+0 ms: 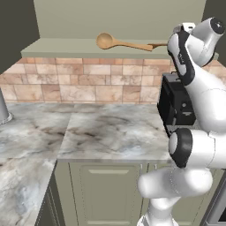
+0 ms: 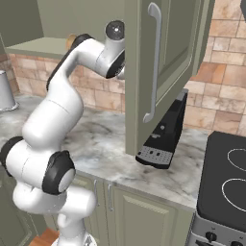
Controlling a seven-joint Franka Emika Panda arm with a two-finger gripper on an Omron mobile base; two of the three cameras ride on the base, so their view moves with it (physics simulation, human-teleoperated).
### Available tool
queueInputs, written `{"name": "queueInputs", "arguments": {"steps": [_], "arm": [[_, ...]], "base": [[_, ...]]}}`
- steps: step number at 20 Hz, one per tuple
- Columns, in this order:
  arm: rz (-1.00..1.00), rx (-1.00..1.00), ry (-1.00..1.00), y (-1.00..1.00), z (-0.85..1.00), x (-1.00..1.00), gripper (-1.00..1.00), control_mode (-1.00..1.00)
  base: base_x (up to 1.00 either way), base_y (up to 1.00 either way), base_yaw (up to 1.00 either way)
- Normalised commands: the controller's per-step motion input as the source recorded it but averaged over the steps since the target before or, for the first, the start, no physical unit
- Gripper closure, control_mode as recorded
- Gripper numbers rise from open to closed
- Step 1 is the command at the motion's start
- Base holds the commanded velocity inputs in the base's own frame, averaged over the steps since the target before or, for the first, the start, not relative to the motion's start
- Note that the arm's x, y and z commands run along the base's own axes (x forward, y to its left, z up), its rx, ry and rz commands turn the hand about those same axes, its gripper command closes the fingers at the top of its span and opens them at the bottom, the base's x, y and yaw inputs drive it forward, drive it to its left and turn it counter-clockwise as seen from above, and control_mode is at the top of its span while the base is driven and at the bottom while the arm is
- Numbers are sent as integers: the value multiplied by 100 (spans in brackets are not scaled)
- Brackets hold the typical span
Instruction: Organize the utensils by type. Pick up the wooden spoons from the counter and place them in the open cabinet. Then pick up the metallic utensils from the counter and place them in the open drawer.
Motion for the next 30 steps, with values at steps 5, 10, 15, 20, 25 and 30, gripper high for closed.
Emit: {"name": "queueInputs", "arguments": {"steps": [5,10,15,20,25,30], "arm": [[-28,4,-4,29,-32,-97,-100,-100],[-40,13,0,37,-33,-91,-100,-100],[-45,41,13,33,-37,-71,-100,-100],[-42,49,13,10,-41,-75,-100,-100],[-51,56,5,15,-36,-67,-100,-100],[-39,49,1,27,-51,-63,-100,-100]], "base": [[0,0,0],[0,0,0],[0,0,0],[0,0,0],[0,0,0],[0,0,0]]}}
